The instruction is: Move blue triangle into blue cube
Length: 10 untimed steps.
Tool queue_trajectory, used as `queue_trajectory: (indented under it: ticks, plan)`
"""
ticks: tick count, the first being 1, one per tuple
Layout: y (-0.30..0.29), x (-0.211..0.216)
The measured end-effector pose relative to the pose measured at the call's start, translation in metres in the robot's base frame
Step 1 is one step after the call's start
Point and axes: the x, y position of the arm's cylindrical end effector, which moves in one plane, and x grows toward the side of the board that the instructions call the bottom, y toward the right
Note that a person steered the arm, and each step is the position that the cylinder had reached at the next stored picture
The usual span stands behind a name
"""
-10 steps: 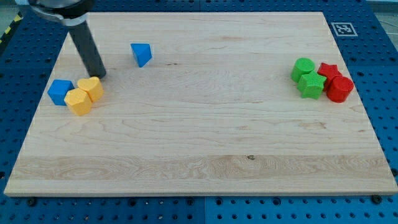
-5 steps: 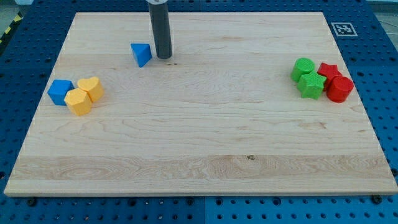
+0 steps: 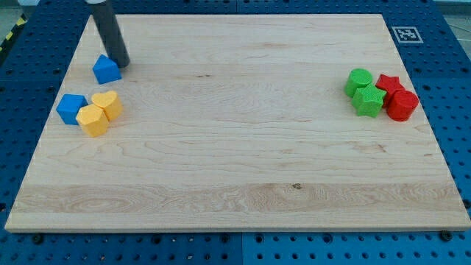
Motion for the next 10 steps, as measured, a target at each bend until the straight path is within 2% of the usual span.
queue_trajectory:
  ticks: [2,10]
  plan:
    - [-0.030,0.000]
    - [-0.032,0.063]
